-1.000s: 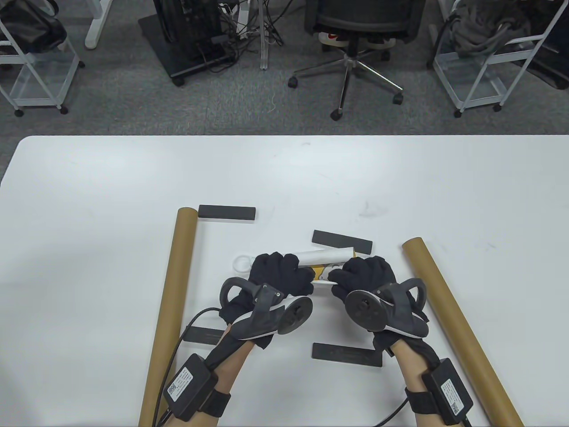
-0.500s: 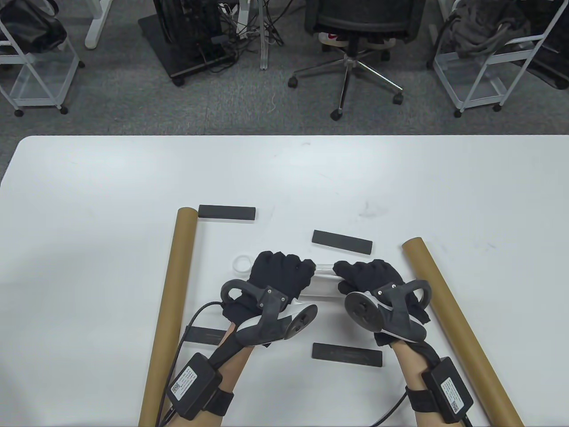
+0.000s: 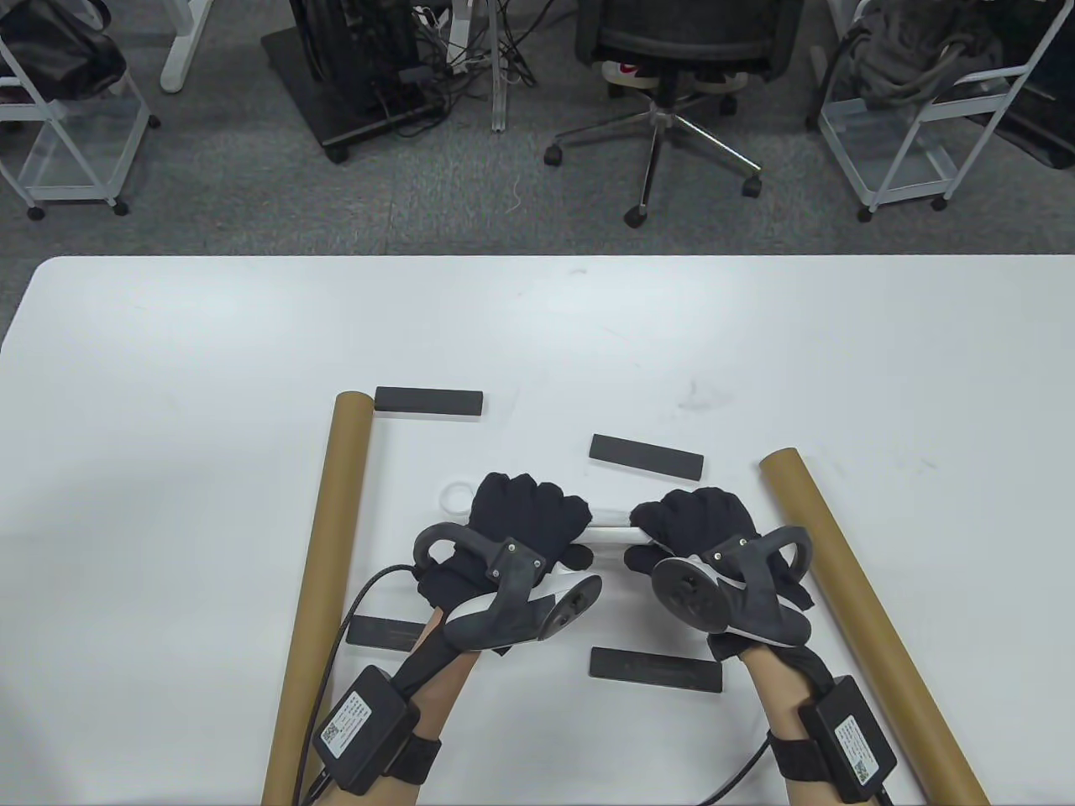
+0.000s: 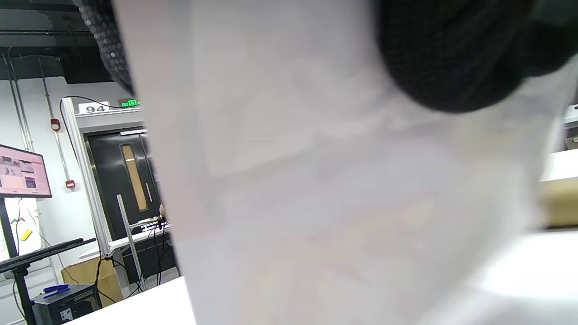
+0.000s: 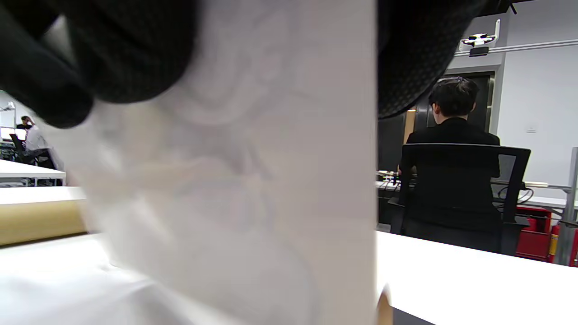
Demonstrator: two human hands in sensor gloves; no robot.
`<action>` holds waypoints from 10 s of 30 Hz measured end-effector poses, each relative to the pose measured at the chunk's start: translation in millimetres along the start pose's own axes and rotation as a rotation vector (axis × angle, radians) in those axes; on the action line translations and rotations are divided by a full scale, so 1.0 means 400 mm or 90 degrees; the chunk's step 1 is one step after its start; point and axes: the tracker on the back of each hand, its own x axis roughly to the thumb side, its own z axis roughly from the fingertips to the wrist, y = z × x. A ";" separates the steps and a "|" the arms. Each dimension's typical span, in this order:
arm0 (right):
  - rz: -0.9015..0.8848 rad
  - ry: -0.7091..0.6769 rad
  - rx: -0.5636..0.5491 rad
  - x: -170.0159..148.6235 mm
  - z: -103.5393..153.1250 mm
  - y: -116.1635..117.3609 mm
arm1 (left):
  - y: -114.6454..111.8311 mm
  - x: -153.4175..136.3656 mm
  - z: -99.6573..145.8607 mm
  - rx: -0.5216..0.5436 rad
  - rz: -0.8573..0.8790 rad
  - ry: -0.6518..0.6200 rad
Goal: Roll up posters and store in mailing tubes
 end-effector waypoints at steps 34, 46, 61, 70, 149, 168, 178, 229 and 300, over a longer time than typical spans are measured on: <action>0.073 0.027 0.030 0.014 -0.002 0.024 | -0.023 -0.009 0.025 -0.006 0.015 0.025; 0.034 0.025 0.061 0.013 -0.007 0.029 | -0.037 -0.023 0.017 -0.018 0.021 0.021; 0.011 -0.016 0.085 0.020 -0.002 0.041 | -0.054 -0.017 0.019 -0.050 -0.041 -0.001; 0.020 0.001 0.045 0.026 -0.005 0.047 | -0.061 -0.022 0.020 -0.054 -0.037 0.016; 0.065 0.019 0.021 0.052 -0.001 0.055 | -0.063 -0.014 0.045 -0.045 -0.024 0.003; 0.062 0.025 0.015 0.033 0.000 0.056 | -0.058 -0.013 0.049 -0.019 -0.011 0.025; 0.058 0.023 0.034 0.041 -0.003 0.047 | -0.062 -0.015 0.048 -0.013 -0.019 0.023; 0.044 0.041 0.085 0.036 -0.008 0.062 | -0.073 -0.014 0.044 -0.066 0.012 0.016; 0.026 0.065 0.056 0.025 0.000 0.062 | -0.071 -0.012 0.042 -0.083 0.036 0.031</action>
